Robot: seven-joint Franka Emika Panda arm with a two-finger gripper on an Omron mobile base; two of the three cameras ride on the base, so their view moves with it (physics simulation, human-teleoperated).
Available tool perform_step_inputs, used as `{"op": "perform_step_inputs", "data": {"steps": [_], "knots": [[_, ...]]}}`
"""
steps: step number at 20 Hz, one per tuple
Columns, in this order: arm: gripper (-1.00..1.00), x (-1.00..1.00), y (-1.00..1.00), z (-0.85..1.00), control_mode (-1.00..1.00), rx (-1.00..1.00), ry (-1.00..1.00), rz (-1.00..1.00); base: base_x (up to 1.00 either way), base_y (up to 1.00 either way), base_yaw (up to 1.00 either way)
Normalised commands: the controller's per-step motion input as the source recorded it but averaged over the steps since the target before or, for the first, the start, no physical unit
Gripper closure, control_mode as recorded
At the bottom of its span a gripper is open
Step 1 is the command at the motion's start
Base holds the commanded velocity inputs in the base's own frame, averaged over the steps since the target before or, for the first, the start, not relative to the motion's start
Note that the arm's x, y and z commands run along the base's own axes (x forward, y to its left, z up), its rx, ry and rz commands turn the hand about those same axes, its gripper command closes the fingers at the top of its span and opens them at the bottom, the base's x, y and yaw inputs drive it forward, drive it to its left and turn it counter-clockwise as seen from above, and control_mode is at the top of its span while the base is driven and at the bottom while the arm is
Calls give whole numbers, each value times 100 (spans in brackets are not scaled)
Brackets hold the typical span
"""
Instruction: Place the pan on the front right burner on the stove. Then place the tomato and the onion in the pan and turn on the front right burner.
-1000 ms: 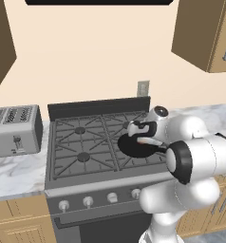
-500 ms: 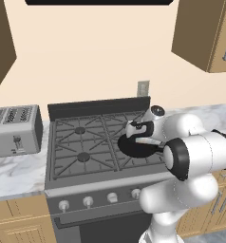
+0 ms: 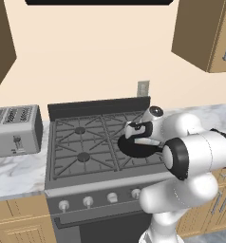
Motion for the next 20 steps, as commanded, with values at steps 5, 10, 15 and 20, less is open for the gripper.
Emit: {"op": "perform_step_inputs", "data": {"steps": [5,10,15,20], "knots": [[-100,0,0,0,-100,0,0,0,0,0,0],[-100,0,0,2,-100,0,0,0,0,0,0],[-100,-7,0,43,-100,0,0,0,0,0,0],[-100,-23,-4,53,-100,0,0,0,0,0,0]]}}
